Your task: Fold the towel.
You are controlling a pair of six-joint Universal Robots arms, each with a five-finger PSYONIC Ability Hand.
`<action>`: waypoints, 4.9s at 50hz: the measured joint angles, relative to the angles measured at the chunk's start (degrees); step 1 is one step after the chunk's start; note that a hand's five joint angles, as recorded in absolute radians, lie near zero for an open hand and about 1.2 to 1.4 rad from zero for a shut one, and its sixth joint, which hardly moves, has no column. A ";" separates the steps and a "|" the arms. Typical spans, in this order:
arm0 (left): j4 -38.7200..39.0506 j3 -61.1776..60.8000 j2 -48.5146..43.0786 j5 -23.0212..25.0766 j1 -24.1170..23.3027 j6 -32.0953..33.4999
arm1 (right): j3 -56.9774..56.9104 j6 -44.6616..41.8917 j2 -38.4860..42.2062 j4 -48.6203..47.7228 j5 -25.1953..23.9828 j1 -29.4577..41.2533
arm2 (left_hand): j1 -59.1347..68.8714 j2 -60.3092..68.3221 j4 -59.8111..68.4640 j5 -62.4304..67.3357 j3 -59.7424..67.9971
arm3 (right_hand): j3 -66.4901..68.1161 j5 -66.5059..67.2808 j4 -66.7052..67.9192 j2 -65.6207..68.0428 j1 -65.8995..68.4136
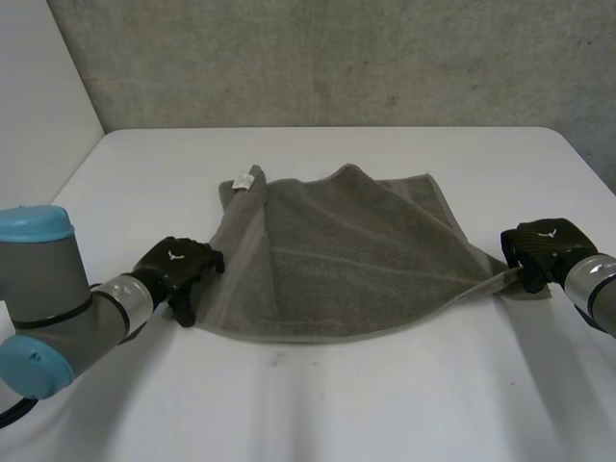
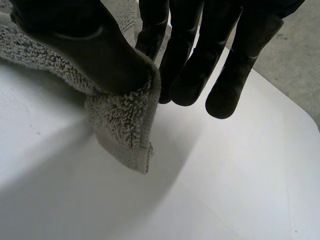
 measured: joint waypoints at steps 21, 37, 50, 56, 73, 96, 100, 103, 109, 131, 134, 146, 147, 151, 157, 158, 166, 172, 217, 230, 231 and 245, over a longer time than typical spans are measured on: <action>-0.04 3.33 -3.01 0.31 -0.09 -0.13 | -0.10 -0.04 0.29 -0.01 0.00 0.00 | 25.94 26.20 26.29 25.79 26.16 | 0.00 0.00 0.00 0.00 0.00; 0.10 1.84 -0.97 0.25 -0.13 -0.84 | -0.09 -0.13 0.70 -0.01 0.01 0.00 | 41.09 43.48 43.44 41.77 43.10 | 0.00 0.00 0.00 0.00 0.00; 0.20 -6.67 12.70 -1.44 2.75 -0.62 | -0.67 -0.08 -6.00 2.06 0.06 -0.43 | 41.80 44.21 44.27 42.31 43.81 | 0.00 0.00 0.00 0.00 0.00; -0.40 -13.74 24.81 -3.42 5.80 -0.12 | -1.05 -1.18 -14.64 7.88 -0.62 -0.68 | 41.80 44.26 44.29 42.32 43.97 | 0.00 0.00 0.00 0.00 0.00; -10.46 -23.56 45.65 -2.26 10.26 0.16 | -0.03 -18.04 -28.71 28.50 -1.10 -0.81 | 42.08 44.30 44.29 42.59 44.08 | 0.00 0.00 0.00 0.00 0.02; -9.74 14.36 -2.68 -6.16 2.98 -1.66 | -32.09 -19.79 13.15 20.67 4.40 6.93 | 42.08 44.31 44.30 42.59 44.14 | 0.00 0.17 0.00 0.00 0.22; -9.95 24.61 -9.22 -9.15 1.73 -2.58 | -39.43 -19.31 19.23 18.22 6.59 9.05 | 42.08 44.32 44.30 42.59 44.14 | 0.00 0.17 0.00 0.00 0.22; -10.44 30.97 -13.06 -10.55 1.15 -2.85 | -44.05 -19.30 22.87 16.84 7.57 10.07 | 42.08 44.32 44.31 42.59 44.14 | 0.00 0.18 0.00 0.00 0.22; -12.31 39.20 -18.29 -11.57 0.42 -2.90 | -51.04 -19.53 28.18 15.02 8.40 11.27 | 42.08 44.32 44.31 42.59 44.14 | 0.00 0.30 0.00 0.00 0.22; -15.25 42.23 -19.17 -16.73 -1.40 -3.04 | -62.32 -16.38 34.58 10.69 12.61 12.66 | -13.60 -13.99 -13.88 -13.24 -13.95 | -62.49 -64.09 -61.51 -62.87 -62.66; -15.42 40.00 -16.48 -17.16 -1.74 -3.13 | -59.85 -13.86 31.28 11.07 13.62 12.36 | -14.16 -14.58 -14.55 -13.64 -14.63 | -62.49 -64.09 -61.51 -62.87 -62.66; -14.02 23.14 -1.16 -15.91 -1.26 -3.40 | -34.17 -7.41 10.20 14.19 13.52 9.39 | -13.95 -14.26 -14.27 -13.87 -14.31 | -62.49 -64.09 -61.51 -62.87 -62.67; -13.34 20.13 0.66 -15.46 -1.12 -3.44 | -30.03 -6.98 7.79 14.21 13.23 8.97 | -13.82 -13.64 -13.64 -13.62 -13.64 | -62.45 -63.99 -61.50 -62.86 -62.50; -10.82 11.86 4.93 -13.63 -0.61 -3.47 | -19.64 -5.20 2.78 13.67 11.55 7.75 | -11.51 -11.54 -11.56 -11.47 -11.56 | -60.64 -61.39 -60.84 -60.87 -59.91; -6.49 1.53 8.95 -10.17 1.01 -3.42 | -8.42 -1.12 -0.23 10.38 6.54 5.31 | -9.92 -9.91 -9.97 -9.91 -9.92 | -55.31 -55.50 -55.64 -56.11 -54.88; -5.49 -0.40 9.54 -9.45 1.48 -3.40 | -6.36 -0.19 -0.40 9.01 5.15 4.55 | -9.89 -9.80 -9.83 -9.81 -9.87 | -54.97 -55.04 -55.25 -55.96 -54.58; -1.68 -5.73 10.71 -7.91 3.12 -3.35 | -1.32 1.65 2.18 0.80 0.16 1.57 | -9.69 -9.65 -9.71 -9.62 -9.70 | -47.77 -48.22 -47.82 -48.27 -47.75; -0.80 -6.40 10.76 -7.99 3.34 -3.40 | -3.55 0.49 7.19 -2.38 0.39 0.22 | -9.69 -9.65 -9.71 -9.62 -9.70 | -6.52 -7.59 -7.15 -6.16 -5.90; 0.24 -7.05 16.47 -8.19 0.89 -7.32 | -33.81 -22.92 24.27 -6.32 13.15 50.28 | -10.00 -10.09 -10.07 -10.41 -10.16 | 0.11 -1.60 0.06 -1.40 -0.56; 0.31 -5.27 16.34 -8.40 0.36 -7.93 | -36.67 -20.62 25.78 -5.37 6.43 50.64 | -10.00 -10.09 -10.08 -10.41 -10.16 | 0.11 -1.60 0.06 -1.40 -0.55; 0.31 -5.07 16.33 -8.43 0.33 -8.23 | -36.64 -20.33 25.98 -5.03 5.03 50.75 | -10.00 -10.09 -10.07 -10.41 -10.16 | 0.11 -1.60 0.06 -1.40 -0.55; 0.30 -3.11 15.92 -8.47 -1.95 -12.21 | -26.39 -11.13 16.40 -0.23 -1.40 46.03 | -10.71 -10.78 -10.73 -11.11 -10.81 | -62.57 -64.08 -61.61 -62.95 -62.39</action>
